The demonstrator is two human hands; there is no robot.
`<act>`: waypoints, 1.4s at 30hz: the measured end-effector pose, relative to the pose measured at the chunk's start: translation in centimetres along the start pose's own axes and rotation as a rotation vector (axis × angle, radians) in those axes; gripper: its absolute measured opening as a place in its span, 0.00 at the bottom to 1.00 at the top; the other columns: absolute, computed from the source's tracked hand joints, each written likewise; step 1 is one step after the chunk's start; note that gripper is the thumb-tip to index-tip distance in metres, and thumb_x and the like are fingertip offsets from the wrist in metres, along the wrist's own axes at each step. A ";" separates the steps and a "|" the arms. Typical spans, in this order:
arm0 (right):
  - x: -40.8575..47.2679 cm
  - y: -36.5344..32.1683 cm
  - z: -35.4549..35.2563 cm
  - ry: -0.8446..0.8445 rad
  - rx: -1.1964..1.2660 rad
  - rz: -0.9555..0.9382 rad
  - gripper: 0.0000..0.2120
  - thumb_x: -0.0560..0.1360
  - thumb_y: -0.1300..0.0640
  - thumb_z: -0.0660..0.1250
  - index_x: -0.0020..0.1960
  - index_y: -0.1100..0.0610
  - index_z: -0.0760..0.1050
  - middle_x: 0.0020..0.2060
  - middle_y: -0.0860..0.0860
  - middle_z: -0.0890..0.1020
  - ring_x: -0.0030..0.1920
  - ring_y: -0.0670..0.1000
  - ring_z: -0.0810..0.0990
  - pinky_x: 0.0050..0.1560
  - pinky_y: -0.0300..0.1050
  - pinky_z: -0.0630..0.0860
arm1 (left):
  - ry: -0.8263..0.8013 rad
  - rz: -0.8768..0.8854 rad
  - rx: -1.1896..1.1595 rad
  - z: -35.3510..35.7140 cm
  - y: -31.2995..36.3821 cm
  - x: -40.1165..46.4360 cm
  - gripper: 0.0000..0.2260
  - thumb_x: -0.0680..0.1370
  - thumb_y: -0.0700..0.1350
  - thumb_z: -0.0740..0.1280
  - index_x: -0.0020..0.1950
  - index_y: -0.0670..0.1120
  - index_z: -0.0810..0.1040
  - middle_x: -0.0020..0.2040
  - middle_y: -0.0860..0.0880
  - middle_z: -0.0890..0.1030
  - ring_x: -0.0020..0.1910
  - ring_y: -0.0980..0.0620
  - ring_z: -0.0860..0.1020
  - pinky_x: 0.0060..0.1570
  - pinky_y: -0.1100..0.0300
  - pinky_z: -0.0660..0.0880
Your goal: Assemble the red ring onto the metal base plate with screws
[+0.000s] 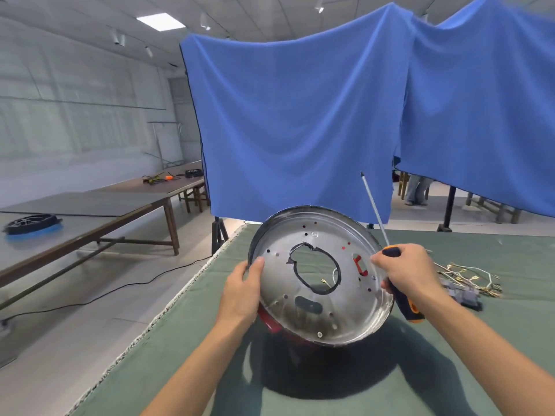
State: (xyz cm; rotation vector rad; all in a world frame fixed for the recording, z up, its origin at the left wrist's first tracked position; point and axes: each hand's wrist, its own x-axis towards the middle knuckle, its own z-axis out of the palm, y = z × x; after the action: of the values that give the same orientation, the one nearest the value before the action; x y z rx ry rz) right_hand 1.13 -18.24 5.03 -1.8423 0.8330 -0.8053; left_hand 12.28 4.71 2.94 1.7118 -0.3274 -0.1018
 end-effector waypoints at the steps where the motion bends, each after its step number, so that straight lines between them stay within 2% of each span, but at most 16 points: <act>1: 0.0 0.1 0.1 0.002 -0.012 -0.005 0.08 0.70 0.61 0.69 0.37 0.66 0.77 0.17 0.51 0.73 0.18 0.51 0.76 0.28 0.41 0.72 | 0.022 -0.005 0.019 -0.1 0.6 0.3 0.19 0.78 0.60 0.58 0.54 0.46 0.77 0.52 0.47 0.81 0.53 0.47 0.78 0.60 0.44 0.72; 4: -0.3 -0.1 0.2 0.009 -0.036 -0.052 0.08 0.70 0.61 0.68 0.38 0.67 0.77 0.20 0.55 0.73 0.19 0.52 0.77 0.31 0.48 0.75 | 0.039 0.006 0.065 -0.9 2.4 1.7 0.28 0.76 0.66 0.54 0.54 0.43 0.78 0.52 0.43 0.81 0.52 0.44 0.78 0.59 0.45 0.72; 7: -0.8 -1.0 0.1 0.008 -0.082 -0.131 0.07 0.70 0.59 0.67 0.36 0.62 0.78 0.21 0.56 0.77 0.19 0.49 0.77 0.32 0.46 0.75 | -0.084 -0.030 0.018 -2.0 5.1 3.1 0.25 0.77 0.66 0.56 0.56 0.48 0.79 0.51 0.47 0.81 0.51 0.46 0.80 0.52 0.51 0.75; 10: -1.4 -2.4 0.5 0.024 -0.108 -0.209 0.07 0.70 0.57 0.67 0.35 0.57 0.78 0.22 0.52 0.78 0.21 0.47 0.77 0.32 0.43 0.73 | -0.211 0.042 0.186 -2.8 7.4 4.2 0.24 0.74 0.64 0.64 0.58 0.46 0.78 0.57 0.46 0.81 0.56 0.45 0.79 0.60 0.46 0.74; 12: -1.8 -3.5 1.0 0.041 -0.144 -0.275 0.07 0.71 0.56 0.67 0.34 0.54 0.78 0.24 0.49 0.79 0.27 0.49 0.80 0.35 0.44 0.74 | -0.274 0.047 0.296 -3.3 8.5 4.6 0.20 0.71 0.61 0.69 0.54 0.47 0.80 0.56 0.49 0.81 0.57 0.47 0.78 0.61 0.49 0.72; 15: -2.3 -4.7 1.8 0.035 -0.197 -0.353 0.07 0.73 0.54 0.68 0.36 0.51 0.77 0.32 0.47 0.80 0.39 0.55 0.80 0.42 0.48 0.76 | -0.352 0.032 0.435 -3.9 9.9 4.9 0.15 0.71 0.57 0.72 0.51 0.49 0.78 0.49 0.58 0.78 0.56 0.51 0.75 0.53 0.58 0.69; 18: -2.6 -5.5 2.2 0.000 -0.194 -0.414 0.07 0.74 0.55 0.68 0.37 0.51 0.77 0.31 0.48 0.80 0.37 0.56 0.80 0.43 0.49 0.77 | -0.324 0.081 0.445 -4.1 10.1 5.3 0.17 0.72 0.56 0.71 0.50 0.43 0.81 0.51 0.46 0.82 0.53 0.44 0.79 0.56 0.54 0.72; 19: -2.7 -5.7 2.2 -0.009 -0.179 -0.430 0.07 0.74 0.56 0.68 0.37 0.53 0.77 0.31 0.49 0.81 0.34 0.55 0.80 0.42 0.49 0.77 | -0.296 0.105 0.427 -4.2 10.0 5.3 0.18 0.73 0.56 0.70 0.49 0.42 0.81 0.50 0.43 0.82 0.49 0.42 0.78 0.54 0.54 0.73; 22: -2.9 -6.4 2.0 -0.007 -0.008 -0.421 0.07 0.74 0.59 0.68 0.37 0.57 0.77 0.32 0.51 0.82 0.23 0.49 0.79 0.33 0.39 0.75 | -0.229 0.138 0.344 -4.5 8.5 5.4 0.19 0.75 0.56 0.68 0.43 0.39 0.79 0.42 0.47 0.77 0.42 0.49 0.72 0.45 0.56 0.67; 24: -2.9 -6.7 1.4 0.033 0.091 -0.413 0.07 0.74 0.61 0.69 0.37 0.59 0.77 0.29 0.50 0.81 0.20 0.47 0.77 0.27 0.30 0.70 | -0.208 0.112 0.268 -4.7 7.0 5.1 0.17 0.77 0.54 0.67 0.42 0.39 0.80 0.39 0.48 0.77 0.37 0.52 0.73 0.41 0.59 0.68; 26: -2.7 -7.1 0.8 0.059 0.112 -0.400 0.07 0.74 0.60 0.69 0.37 0.58 0.77 0.26 0.49 0.79 0.19 0.47 0.77 0.25 0.29 0.68 | -0.169 0.026 0.129 -4.9 5.4 4.8 0.17 0.77 0.52 0.67 0.45 0.37 0.82 0.38 0.46 0.80 0.31 0.53 0.77 0.33 0.65 0.72; 28: -2.4 -7.3 0.4 0.052 0.092 -0.364 0.07 0.73 0.59 0.70 0.37 0.57 0.78 0.26 0.50 0.78 0.19 0.47 0.76 0.25 0.32 0.69 | -0.143 -0.069 -0.013 -4.9 3.9 4.4 0.16 0.77 0.50 0.67 0.43 0.36 0.81 0.37 0.44 0.83 0.30 0.50 0.80 0.31 0.64 0.75; 30: -1.9 -7.3 0.2 0.013 0.055 -0.314 0.06 0.73 0.58 0.70 0.38 0.58 0.79 0.24 0.51 0.78 0.18 0.46 0.75 0.25 0.38 0.70 | -0.103 -0.120 -0.085 -4.8 2.7 4.1 0.14 0.78 0.49 0.67 0.40 0.40 0.82 0.34 0.45 0.84 0.29 0.49 0.81 0.30 0.62 0.76; 34: -1.2 -7.1 0.0 -0.043 -0.081 -0.262 0.07 0.72 0.58 0.70 0.36 0.58 0.78 0.18 0.46 0.76 0.17 0.45 0.73 0.27 0.39 0.67 | -0.021 -0.133 -0.127 -4.3 1.2 4.1 0.13 0.79 0.48 0.65 0.44 0.39 0.82 0.36 0.44 0.84 0.31 0.48 0.81 0.34 0.58 0.77; 38: -0.9 -7.0 0.0 -0.033 -0.145 -0.278 0.09 0.72 0.57 0.69 0.34 0.57 0.77 0.19 0.46 0.76 0.20 0.47 0.74 0.30 0.43 0.72 | -0.040 -0.030 0.027 -4.4 1.3 4.2 0.12 0.80 0.43 0.63 0.43 0.37 0.80 0.34 0.45 0.82 0.30 0.49 0.79 0.34 0.60 0.74; 42: -1.0 -6.3 0.5 -0.012 -0.210 -0.301 0.08 0.73 0.57 0.69 0.35 0.54 0.76 0.29 0.48 0.79 0.32 0.56 0.79 0.42 0.52 0.79 | -0.119 0.016 0.155 -4.8 2.4 4.3 0.03 0.71 0.34 0.64 0.37 0.38 0.75 0.33 0.41 0.73 0.34 0.46 0.70 0.38 0.54 0.67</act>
State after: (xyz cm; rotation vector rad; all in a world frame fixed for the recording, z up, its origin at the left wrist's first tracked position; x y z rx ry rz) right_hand 2.23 -15.05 10.43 -2.1917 0.6599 -0.9197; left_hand 17.26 7.79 6.65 1.8602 -0.4473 -0.1707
